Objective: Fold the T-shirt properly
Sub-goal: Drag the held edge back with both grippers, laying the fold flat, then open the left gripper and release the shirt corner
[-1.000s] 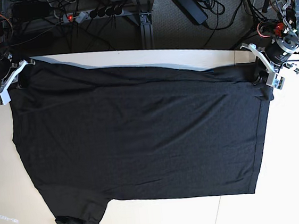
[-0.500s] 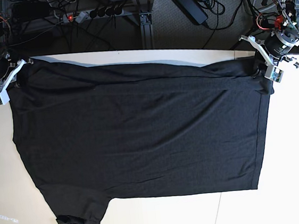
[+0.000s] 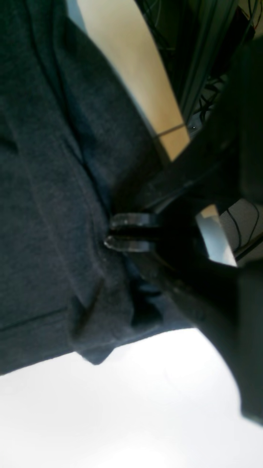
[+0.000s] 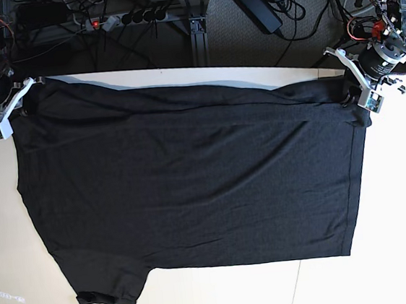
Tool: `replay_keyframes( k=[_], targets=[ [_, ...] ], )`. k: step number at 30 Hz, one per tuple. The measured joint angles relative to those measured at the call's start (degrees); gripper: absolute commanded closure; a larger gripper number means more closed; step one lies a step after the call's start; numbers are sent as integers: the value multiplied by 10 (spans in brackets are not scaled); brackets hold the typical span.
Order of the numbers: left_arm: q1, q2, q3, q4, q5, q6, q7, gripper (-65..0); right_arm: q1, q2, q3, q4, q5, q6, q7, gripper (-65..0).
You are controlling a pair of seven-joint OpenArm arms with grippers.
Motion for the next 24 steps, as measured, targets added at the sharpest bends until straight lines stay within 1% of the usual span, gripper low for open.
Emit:
replay_keyframes(
  k=[1, 6, 7, 8, 10, 11, 12, 16, 19, 21, 24],
  targets=[
    [0, 0, 0, 0, 0, 0, 1, -93, -2, 0, 2, 0, 0, 0, 0, 0],
    [0, 0, 0, 7, 1, 0, 2, -270, -3, 0, 5, 0, 1, 0, 0, 0],
    [0, 0, 0, 11, 0, 3, 2, -292, -3, 0, 5, 0, 1, 0, 0, 0],
    [0, 0, 0, 17, -2, 20, 2, -304, -3, 0, 5, 0, 1, 0, 0, 0],
    [0, 2, -12, 27, -4, 59, 23, -304, -3, 0, 5, 0, 2, 0, 0, 0],
    [0, 2, -24, 32, -2, 72, 37, -304, -3, 0, 5, 0, 2, 0, 1, 0],
    [0, 2, -42, 38, -2, 75, 52, -304, -3, 0, 5, 0, 2, 0, 2, 0],
    [0, 2, -120, 71, -27, 79, 73, -304, -3, 0, 5, 0, 2, 0, 5, 0],
    [-4, 1, -180, 78, -69, 79, 74, -304, -3, 0, 5, 0, 2, 0, 5, 0],
    [-16, -1, -200, 78, -102, 79, 75, -304, -3, 0, 5, 0, 2, 0, 11, 0],
    [-60, -1, -196, 62, -120, 72, 74, -304, -3, -1, 5, 0, 2, 0, 18, 0]
  ],
)
